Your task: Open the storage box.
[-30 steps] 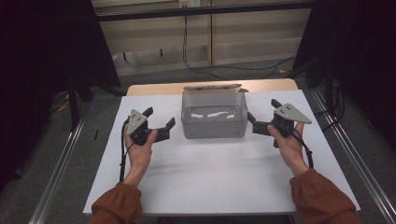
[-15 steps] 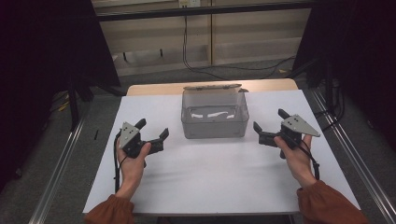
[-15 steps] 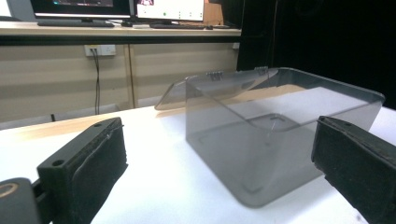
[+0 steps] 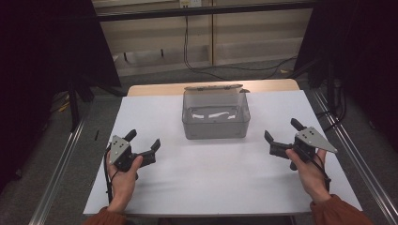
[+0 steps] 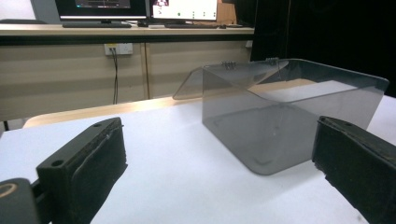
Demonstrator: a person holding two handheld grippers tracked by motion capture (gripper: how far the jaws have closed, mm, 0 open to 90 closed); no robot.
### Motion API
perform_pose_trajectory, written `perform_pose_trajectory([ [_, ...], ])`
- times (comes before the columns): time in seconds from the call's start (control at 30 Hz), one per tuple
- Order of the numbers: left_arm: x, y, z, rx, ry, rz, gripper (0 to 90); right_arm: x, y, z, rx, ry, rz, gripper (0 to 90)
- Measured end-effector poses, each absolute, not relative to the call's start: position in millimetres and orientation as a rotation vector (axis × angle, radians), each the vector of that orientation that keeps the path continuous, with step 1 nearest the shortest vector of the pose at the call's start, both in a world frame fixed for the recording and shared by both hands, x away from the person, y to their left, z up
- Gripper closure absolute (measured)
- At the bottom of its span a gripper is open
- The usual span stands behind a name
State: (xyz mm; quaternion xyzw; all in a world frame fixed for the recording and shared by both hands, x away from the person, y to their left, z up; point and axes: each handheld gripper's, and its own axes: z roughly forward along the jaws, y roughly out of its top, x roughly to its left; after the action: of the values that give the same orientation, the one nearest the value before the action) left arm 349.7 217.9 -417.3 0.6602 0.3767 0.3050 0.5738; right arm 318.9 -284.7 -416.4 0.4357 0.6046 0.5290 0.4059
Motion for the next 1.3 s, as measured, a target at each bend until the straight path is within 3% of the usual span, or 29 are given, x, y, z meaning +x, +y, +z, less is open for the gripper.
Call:
perform_pose_trajectory([
  [0.97,312,227,-434,1.561,0.964,0.751,3.7,259,-305,-440,1.154,1.475,1.278,0.0],
  [1.3,312,229,-437,1.550,0.998,0.720,3.2,258,-304,-445,1.139,1.480,1.275,0.0],
])
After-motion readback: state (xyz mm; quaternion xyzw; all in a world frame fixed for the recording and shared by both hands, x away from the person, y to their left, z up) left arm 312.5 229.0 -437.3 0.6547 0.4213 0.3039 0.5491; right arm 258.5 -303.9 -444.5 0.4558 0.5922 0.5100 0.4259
